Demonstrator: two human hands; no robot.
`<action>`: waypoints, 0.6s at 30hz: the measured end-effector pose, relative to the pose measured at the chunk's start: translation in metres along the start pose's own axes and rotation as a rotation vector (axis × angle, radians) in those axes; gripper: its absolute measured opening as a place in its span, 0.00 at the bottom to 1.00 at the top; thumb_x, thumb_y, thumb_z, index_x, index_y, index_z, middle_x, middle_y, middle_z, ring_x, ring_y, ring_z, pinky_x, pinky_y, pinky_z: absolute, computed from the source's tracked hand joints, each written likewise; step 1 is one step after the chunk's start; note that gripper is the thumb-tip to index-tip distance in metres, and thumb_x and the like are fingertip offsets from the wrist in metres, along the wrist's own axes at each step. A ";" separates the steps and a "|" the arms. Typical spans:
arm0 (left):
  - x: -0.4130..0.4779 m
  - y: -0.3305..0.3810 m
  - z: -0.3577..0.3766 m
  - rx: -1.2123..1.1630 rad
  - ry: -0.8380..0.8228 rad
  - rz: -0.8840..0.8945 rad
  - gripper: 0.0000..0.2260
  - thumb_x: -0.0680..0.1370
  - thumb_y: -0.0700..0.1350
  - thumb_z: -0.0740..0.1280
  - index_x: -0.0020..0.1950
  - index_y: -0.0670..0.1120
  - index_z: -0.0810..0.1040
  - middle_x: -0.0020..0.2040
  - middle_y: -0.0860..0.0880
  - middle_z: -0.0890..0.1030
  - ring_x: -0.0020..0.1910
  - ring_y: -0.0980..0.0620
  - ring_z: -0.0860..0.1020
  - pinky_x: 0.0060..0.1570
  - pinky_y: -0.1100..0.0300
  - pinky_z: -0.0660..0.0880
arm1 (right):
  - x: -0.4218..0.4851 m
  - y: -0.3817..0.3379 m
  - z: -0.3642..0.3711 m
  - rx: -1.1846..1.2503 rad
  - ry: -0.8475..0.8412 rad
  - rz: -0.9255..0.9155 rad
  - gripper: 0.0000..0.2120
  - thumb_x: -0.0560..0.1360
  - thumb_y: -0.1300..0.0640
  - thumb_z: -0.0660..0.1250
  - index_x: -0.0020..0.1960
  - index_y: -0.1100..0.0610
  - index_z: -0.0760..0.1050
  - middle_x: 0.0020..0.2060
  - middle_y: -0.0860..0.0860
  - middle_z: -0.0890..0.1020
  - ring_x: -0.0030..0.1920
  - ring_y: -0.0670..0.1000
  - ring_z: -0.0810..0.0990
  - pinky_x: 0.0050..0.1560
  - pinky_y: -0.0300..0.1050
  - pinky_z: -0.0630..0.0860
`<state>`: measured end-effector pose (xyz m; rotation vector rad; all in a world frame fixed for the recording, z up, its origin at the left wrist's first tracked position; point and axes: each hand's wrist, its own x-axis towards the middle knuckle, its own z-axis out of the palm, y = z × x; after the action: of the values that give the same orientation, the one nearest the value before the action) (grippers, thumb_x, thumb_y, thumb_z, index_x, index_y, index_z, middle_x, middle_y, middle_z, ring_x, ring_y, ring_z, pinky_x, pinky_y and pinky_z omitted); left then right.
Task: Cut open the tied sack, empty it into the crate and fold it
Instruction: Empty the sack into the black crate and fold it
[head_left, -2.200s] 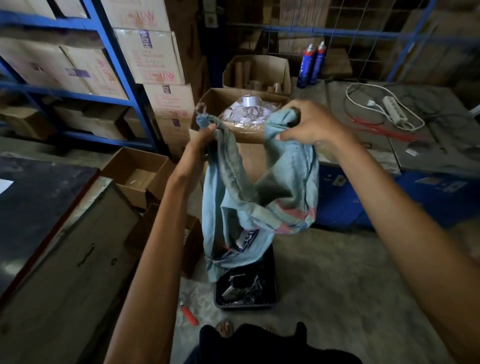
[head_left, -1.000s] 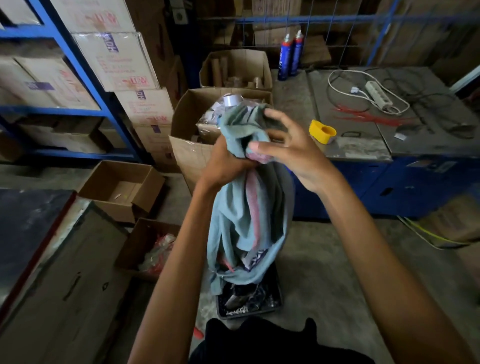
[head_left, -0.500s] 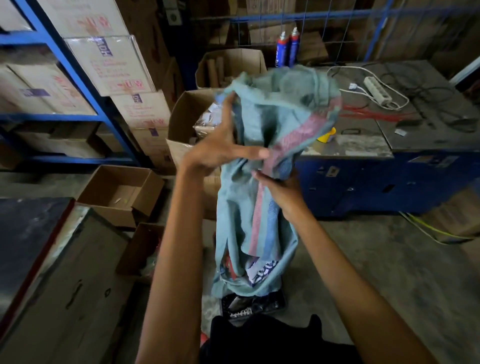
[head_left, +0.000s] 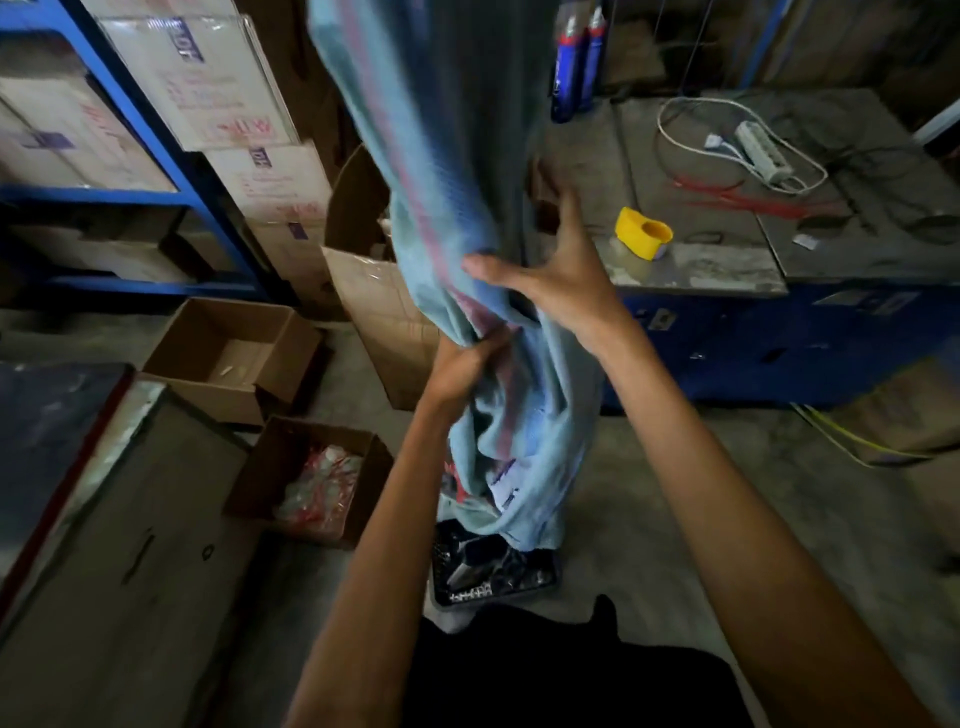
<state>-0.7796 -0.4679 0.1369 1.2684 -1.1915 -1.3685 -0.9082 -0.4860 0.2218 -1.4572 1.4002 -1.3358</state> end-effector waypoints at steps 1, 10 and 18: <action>0.005 0.007 -0.005 -0.047 0.039 -0.041 0.21 0.74 0.48 0.77 0.65 0.44 0.79 0.58 0.49 0.85 0.54 0.60 0.83 0.56 0.63 0.78 | -0.005 0.006 -0.013 -0.035 -0.036 -0.014 0.62 0.53 0.33 0.81 0.78 0.48 0.55 0.72 0.45 0.70 0.73 0.46 0.69 0.73 0.55 0.67; 0.016 0.084 -0.014 -0.638 0.016 -0.127 0.18 0.80 0.52 0.68 0.65 0.42 0.81 0.61 0.40 0.84 0.63 0.41 0.81 0.68 0.41 0.75 | -0.078 0.101 -0.014 -0.525 -0.196 0.195 0.80 0.44 0.27 0.78 0.77 0.43 0.28 0.81 0.48 0.48 0.79 0.58 0.54 0.75 0.67 0.52; 0.018 0.087 -0.012 -0.827 -0.048 -0.194 0.22 0.80 0.51 0.66 0.70 0.40 0.76 0.69 0.39 0.79 0.71 0.40 0.75 0.73 0.42 0.69 | -0.056 0.102 0.032 -0.131 0.231 0.149 0.45 0.60 0.53 0.80 0.73 0.55 0.66 0.65 0.53 0.80 0.63 0.52 0.79 0.64 0.53 0.76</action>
<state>-0.7692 -0.4984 0.2210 0.7559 -0.4237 -1.7770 -0.8962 -0.4541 0.1061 -1.2821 1.7383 -1.3717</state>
